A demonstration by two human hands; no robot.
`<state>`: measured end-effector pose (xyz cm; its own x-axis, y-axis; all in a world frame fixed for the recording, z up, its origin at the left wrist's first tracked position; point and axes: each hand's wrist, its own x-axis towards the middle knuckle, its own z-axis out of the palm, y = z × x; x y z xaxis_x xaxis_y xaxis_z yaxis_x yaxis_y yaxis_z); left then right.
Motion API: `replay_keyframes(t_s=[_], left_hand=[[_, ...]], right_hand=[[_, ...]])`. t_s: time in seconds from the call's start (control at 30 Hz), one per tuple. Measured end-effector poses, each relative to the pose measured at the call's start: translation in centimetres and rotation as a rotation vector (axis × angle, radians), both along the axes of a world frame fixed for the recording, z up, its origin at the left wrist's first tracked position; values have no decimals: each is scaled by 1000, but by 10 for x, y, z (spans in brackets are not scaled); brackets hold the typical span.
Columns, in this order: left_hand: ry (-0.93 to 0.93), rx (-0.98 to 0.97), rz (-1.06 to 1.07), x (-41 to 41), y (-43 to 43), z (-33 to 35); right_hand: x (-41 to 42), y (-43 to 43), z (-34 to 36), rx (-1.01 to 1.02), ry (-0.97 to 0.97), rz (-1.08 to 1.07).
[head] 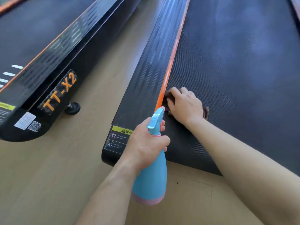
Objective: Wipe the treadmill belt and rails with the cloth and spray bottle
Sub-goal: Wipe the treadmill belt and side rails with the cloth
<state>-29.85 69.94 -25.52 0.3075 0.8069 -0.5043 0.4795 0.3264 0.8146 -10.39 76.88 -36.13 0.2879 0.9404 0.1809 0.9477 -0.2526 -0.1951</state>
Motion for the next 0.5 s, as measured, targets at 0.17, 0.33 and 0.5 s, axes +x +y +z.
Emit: replay_keyframes(t_s=[0.17, 0.33, 0.5], left_hand=[[-32, -22, 77, 2, 9, 4], [-43, -33, 83, 4, 6, -1], [3, -44, 44, -3, 7, -2]], right_hand=[[-13, -56, 0, 4, -60, 250], [23, 56, 7, -54, 75, -68], [-1, 11, 3, -14, 12, -3]])
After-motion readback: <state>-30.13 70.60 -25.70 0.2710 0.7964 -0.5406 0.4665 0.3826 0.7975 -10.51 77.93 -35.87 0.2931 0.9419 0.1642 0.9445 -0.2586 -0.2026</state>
